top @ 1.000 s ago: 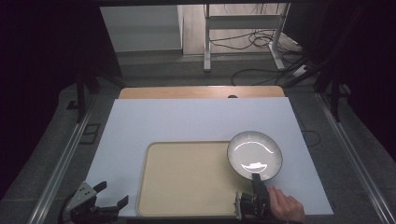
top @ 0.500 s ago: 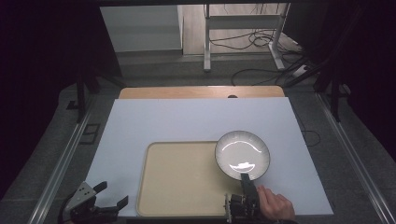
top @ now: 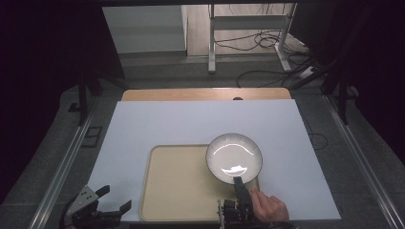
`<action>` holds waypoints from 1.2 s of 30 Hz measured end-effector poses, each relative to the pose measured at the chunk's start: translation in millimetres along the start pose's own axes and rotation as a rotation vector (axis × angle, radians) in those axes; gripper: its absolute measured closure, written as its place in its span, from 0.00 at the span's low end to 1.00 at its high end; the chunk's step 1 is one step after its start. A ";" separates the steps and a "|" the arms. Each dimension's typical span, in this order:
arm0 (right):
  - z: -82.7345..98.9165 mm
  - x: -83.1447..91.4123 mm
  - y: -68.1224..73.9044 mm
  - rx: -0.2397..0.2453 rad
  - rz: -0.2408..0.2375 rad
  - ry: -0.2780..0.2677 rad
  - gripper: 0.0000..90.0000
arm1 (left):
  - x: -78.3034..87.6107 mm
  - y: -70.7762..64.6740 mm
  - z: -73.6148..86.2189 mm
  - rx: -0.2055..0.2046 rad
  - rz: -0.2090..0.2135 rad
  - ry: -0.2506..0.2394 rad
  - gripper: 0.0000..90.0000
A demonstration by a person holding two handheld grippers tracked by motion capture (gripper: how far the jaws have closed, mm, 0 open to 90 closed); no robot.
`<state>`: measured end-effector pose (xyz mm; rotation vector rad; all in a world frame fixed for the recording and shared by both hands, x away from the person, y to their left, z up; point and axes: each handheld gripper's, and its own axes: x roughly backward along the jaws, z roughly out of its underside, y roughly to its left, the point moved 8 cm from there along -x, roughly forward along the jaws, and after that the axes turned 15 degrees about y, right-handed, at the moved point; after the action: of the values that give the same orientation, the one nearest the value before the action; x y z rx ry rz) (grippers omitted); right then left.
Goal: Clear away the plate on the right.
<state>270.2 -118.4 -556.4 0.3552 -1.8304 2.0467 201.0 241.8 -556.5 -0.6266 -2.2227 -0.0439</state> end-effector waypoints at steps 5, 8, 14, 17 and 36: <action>-12.9 1.2 0.7 0.012 0.004 -0.020 0.87 | -0.4 -0.3 -0.3 -0.002 0.001 0.001 0.02; -23.8 1.7 2.6 0.024 0.007 -0.043 0.87 | -0.8 -0.7 -0.6 -0.004 0.003 0.003 0.02; -37.2 3.1 4.0 0.033 0.013 -0.063 0.87 | -1.6 -0.7 -1.1 -0.007 0.005 0.004 0.02; -43.6 4.4 6.1 0.037 0.003 -0.070 0.87 | -1.8 -0.8 -1.3 -0.008 0.006 0.004 0.02; -78.4 9.8 20.5 0.082 -0.013 -0.134 0.87 | -2.5 -1.3 -1.3 -0.013 0.008 0.011 0.02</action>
<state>257.1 -41.5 -580.3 0.5373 -1.8174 2.1408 202.7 239.3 -557.2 -0.6405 -2.2108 -0.0572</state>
